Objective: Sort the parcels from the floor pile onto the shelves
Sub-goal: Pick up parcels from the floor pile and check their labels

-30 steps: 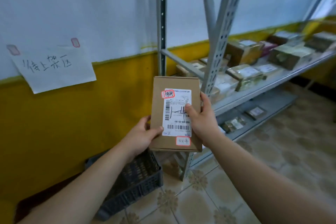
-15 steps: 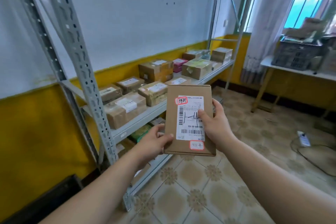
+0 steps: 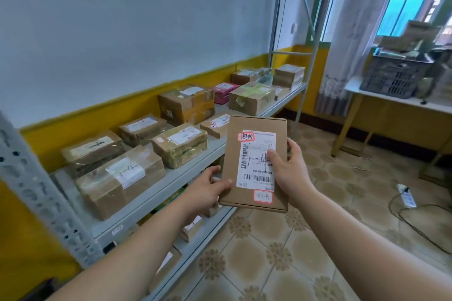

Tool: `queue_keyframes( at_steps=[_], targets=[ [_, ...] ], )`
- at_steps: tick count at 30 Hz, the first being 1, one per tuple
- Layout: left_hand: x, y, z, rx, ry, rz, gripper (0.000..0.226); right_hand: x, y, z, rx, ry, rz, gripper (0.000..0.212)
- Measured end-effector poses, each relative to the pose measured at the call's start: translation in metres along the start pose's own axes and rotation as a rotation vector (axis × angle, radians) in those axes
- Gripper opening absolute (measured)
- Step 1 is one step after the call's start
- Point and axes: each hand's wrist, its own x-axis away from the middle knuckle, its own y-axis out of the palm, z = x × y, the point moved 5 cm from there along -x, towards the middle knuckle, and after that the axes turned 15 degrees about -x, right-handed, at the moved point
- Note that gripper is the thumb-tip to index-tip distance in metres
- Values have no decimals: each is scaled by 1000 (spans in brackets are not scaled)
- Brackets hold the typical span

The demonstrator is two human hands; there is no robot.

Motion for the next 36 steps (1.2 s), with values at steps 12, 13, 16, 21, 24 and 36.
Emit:
queue_keyframes(
  at_steps=[12, 13, 16, 21, 24, 36],
  targets=[
    [-148, -13, 26, -30, -38, -47, 57, -159, 18, 6, -28, 40, 47, 59],
    [-158, -14, 27, -17, -49, -36, 56, -172, 20, 7, -28, 40, 37, 59],
    [-187, -15, 32, 12, -84, 6, 57, -209, 27, 9, -36, 67, -18, 61],
    [-244, -2, 53, 3, -127, 64, 56, -279, 25, 5, -23, 59, -105, 59],
    [-276, 12, 71, -12, -164, 97, 62, -324, 20, 1, -6, 69, -165, 57],
    [-353, 1, 64, 2, -327, 198, 52, -437, 76, 26, 93, 131, -366, 56]
  ],
)
